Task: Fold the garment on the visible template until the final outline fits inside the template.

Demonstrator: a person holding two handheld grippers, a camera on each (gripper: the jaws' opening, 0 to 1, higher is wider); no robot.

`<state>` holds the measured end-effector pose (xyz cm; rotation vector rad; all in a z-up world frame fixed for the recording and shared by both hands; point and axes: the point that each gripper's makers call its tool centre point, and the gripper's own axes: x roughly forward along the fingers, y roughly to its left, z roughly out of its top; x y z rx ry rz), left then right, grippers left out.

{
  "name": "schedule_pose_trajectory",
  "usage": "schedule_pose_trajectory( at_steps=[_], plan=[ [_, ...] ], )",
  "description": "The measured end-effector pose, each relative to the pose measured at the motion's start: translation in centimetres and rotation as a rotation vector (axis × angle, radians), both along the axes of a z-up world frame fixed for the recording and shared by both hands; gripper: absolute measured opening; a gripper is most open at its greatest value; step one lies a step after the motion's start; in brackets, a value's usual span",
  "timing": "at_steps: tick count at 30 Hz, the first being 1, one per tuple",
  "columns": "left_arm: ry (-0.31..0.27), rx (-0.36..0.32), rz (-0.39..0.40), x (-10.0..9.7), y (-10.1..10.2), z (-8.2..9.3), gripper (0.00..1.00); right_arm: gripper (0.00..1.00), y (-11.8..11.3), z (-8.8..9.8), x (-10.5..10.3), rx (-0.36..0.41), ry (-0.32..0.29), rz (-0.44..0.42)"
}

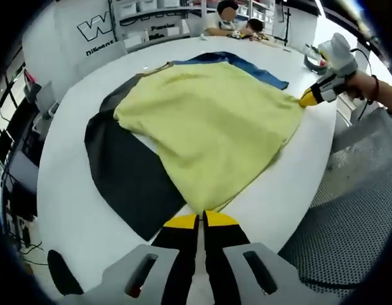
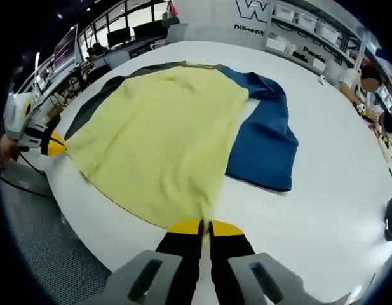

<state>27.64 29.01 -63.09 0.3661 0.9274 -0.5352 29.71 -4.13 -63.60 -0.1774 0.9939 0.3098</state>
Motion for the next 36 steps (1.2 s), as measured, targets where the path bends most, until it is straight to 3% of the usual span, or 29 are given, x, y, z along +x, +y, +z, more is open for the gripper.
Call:
schedule_pose_trajectory(
  at_steps=[6, 10, 17, 27, 29, 32, 36],
  plan=[
    [0.015, 0.069, 0.013, -0.3, 1.9, -0.3, 0.00, 0.00, -2.1, -0.1, -0.3, 0.045, 0.018, -0.096],
    [0.025, 0.042, 0.013, -0.5, 1.8, -0.3, 0.00, 0.00, -2.3, -0.1, -0.4, 0.090, 0.029, -0.123],
    [0.042, 0.056, -0.006, -1.0, 1.6, -0.5, 0.00, 0.00, -1.8, -0.1, -0.7, 0.065, 0.041, -0.089],
    [0.040, 0.061, 0.055, -1.2, 2.9, -0.2, 0.00, 0.00, -0.9, -0.2, -2.1, 0.057, 0.073, -0.021],
    [0.044, 0.109, 0.080, -1.4, 3.9, -0.4, 0.00, 0.00, -0.8, -0.3, -2.4, 0.062, 0.078, -0.015],
    [0.052, 0.194, 0.044, -1.9, 5.2, -0.6, 0.00, 0.00, -0.9, -0.4, -2.6, 0.059, 0.082, -0.012],
    [0.033, 0.077, 0.092, -2.0, 4.5, 0.0, 0.00, 0.00, -0.8, -0.4, -2.7, 0.070, 0.080, -0.013]
  ],
)
